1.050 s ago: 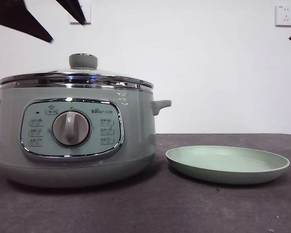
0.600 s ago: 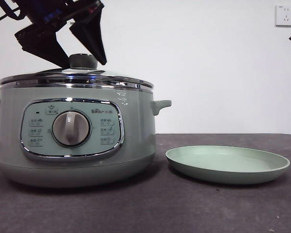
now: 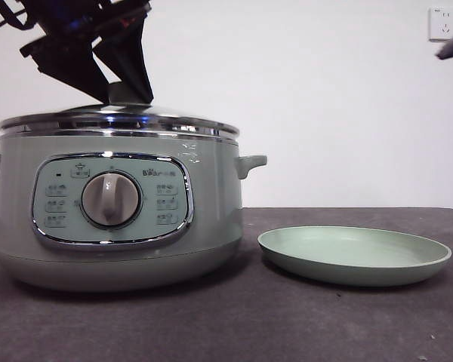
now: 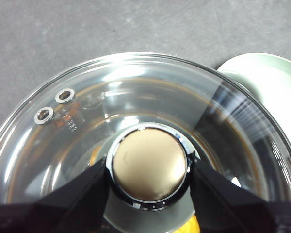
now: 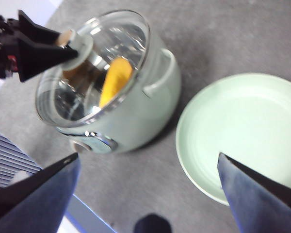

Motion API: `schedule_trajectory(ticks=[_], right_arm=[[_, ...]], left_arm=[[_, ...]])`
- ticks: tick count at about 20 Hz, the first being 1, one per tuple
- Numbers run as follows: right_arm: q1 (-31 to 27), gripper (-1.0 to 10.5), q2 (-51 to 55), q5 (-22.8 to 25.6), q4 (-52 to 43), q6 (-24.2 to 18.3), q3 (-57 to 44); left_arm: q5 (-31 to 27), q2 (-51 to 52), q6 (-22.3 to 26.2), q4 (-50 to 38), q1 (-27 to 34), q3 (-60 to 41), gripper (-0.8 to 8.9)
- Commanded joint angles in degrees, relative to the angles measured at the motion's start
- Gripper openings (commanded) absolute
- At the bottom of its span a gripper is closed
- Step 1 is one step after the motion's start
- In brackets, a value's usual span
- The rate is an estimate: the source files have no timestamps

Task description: Take the corn out from the steamer,put the corn on the plate,close the lid

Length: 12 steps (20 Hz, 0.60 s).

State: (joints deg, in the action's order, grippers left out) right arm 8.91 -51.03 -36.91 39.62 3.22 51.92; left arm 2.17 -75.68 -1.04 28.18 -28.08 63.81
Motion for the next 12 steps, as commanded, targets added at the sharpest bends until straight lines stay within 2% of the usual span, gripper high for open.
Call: schedule_trajectory(ticks=[1,5,12], right_arm=[[3.9,4.7,-1.9,0.3,-2.9,2.9,0.6],[14.1,4.7,-10.1,8.6,-3.2,3.5,6.3],[29.5,4.7,-32.1,20.4,-0.3,2.8,25.6]], left_arm=[[-2.7,4.9,0.9,-1.8,0.3,2.7,-0.09],[-9.0,12.5,1.5,0.7,0.8,4.2,-0.09],[-26.6,25.4,2.8,5.9,0.8,4.2,-0.09]])
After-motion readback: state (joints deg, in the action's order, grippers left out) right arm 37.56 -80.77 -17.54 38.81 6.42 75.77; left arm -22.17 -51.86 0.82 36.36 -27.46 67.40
